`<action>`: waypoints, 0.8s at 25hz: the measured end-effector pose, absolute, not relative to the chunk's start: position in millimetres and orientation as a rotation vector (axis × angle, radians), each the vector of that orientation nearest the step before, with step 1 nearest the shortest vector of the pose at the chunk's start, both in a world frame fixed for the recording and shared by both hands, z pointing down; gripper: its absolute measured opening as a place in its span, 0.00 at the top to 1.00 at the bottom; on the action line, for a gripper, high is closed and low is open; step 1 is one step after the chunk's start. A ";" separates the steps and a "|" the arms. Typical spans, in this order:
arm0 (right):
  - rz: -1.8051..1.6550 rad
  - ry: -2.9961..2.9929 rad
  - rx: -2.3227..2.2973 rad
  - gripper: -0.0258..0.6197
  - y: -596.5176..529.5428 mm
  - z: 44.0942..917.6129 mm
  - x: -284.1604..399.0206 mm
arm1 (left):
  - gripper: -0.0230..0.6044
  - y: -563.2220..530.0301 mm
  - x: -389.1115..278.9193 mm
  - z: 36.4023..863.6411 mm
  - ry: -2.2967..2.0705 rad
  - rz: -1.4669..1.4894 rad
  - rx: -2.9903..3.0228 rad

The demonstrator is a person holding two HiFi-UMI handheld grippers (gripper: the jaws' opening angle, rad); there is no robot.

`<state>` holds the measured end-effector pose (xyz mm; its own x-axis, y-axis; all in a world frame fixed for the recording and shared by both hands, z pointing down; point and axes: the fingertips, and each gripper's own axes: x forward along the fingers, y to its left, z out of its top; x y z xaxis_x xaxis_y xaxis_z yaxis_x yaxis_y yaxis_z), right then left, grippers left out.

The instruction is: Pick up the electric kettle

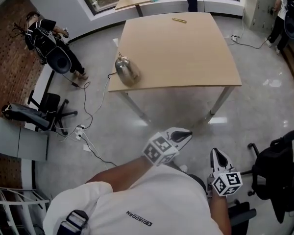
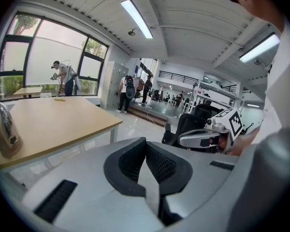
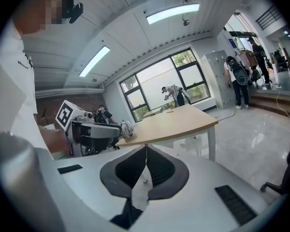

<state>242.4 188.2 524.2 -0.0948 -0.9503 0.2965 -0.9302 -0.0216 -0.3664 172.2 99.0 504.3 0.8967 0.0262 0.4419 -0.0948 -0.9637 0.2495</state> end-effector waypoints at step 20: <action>-0.825 2.497 -1.804 0.93 75.1 532.7 121.7 | 0.97 17.1 26.4 515.1 -0.436 0.621 2.691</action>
<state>121.7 75.1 532.7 -0.3592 -0.8731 0.3296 -0.8976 0.2266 -0.3781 26.4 17.1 515.1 0.8570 -0.2163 0.4678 -0.3668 -0.8935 0.2589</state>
